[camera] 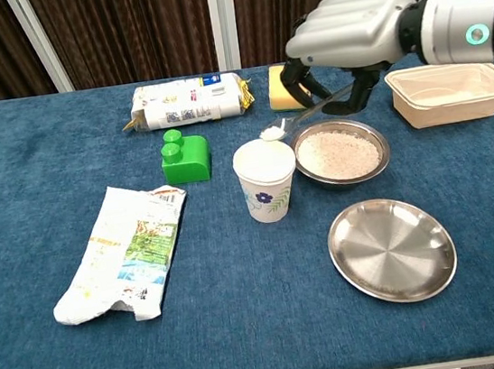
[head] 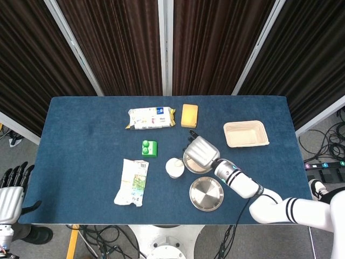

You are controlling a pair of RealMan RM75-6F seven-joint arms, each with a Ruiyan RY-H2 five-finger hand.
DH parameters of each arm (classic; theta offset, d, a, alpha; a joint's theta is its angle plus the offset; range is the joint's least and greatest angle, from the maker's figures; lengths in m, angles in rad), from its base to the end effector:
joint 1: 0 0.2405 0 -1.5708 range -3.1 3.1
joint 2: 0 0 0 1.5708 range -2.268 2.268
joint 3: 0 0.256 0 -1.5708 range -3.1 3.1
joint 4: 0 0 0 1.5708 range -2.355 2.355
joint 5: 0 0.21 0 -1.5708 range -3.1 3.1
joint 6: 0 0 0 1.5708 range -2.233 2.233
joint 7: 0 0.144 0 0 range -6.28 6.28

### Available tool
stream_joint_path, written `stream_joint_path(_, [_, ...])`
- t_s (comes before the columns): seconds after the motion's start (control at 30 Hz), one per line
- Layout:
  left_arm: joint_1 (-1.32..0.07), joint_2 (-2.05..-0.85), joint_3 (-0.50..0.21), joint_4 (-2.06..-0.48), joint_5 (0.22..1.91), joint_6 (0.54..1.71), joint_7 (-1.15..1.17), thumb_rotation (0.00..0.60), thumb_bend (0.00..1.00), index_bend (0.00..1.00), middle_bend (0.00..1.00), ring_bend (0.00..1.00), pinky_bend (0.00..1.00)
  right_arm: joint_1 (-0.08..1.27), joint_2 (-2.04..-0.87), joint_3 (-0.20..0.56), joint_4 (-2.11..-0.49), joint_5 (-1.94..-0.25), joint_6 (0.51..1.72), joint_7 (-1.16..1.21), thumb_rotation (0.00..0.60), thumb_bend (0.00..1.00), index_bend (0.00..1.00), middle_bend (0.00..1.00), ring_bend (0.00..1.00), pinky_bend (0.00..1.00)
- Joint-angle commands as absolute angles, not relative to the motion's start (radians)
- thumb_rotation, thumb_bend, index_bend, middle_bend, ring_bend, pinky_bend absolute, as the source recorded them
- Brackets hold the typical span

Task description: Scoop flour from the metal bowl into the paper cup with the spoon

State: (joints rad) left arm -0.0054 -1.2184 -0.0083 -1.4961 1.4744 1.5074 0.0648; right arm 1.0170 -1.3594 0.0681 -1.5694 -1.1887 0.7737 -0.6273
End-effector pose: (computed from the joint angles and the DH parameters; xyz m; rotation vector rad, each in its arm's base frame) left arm -0.3424 0.1467 0.1363 -1.3537 -0.9137 -0.7581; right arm -0.0876 -0.3592 0.0031 2.2838 -0.2623 0.6625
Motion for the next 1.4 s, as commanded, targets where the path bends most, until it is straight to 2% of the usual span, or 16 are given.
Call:
stream_joint_path(0.03, [-0.002,-1.222,-0.007,-1.489,1.474,1.51,0.058,0.6,0.0,0.11,0.05,0.01,0.0,1.071,-1.376,0.064,-1.57,-1.151,0.738,-0.75,0.6,0.36,0.62,0.59,0.29,0.11])
stream_joint_path(0.3, [0.005,-1.233,-0.005,-1.467,1.476,1.517,0.039,0.6,0.0,0.11,0.05,0.01,0.0,1.171,-1.376,0.027,-1.621,-1.069,0.749,-1.063,0.6,0.36,0.63,0.59,0.29,0.05])
stream_joint_path(0.57, [0.012,-1.242,-0.002,-1.449,1.479,1.523,0.022,0.6,0.0,0.11,0.05,0.01,0.0,1.243,-1.381,-0.027,-1.649,-1.083,0.803,-1.323,0.6,0.36,0.63,0.58,0.29,0.03])
stream_joint_path(1.0, [0.013,-1.251,-0.004,-1.435,1.479,1.52,0.011,0.6,0.0,0.11,0.05,0.01,0.0,1.279,-1.405,-0.102,-1.672,-1.099,0.848,-1.556,0.6,0.34,0.63,0.58,0.29,0.0])
stream_joint_path(1.4, [0.024,-1.258,-0.004,-1.418,1.472,1.524,-0.004,0.6,0.0,0.11,0.05,0.01,0.0,1.293,-1.428,-0.107,-1.696,-1.012,0.907,-1.653,0.6,0.33,0.65,0.59,0.29,0.0])
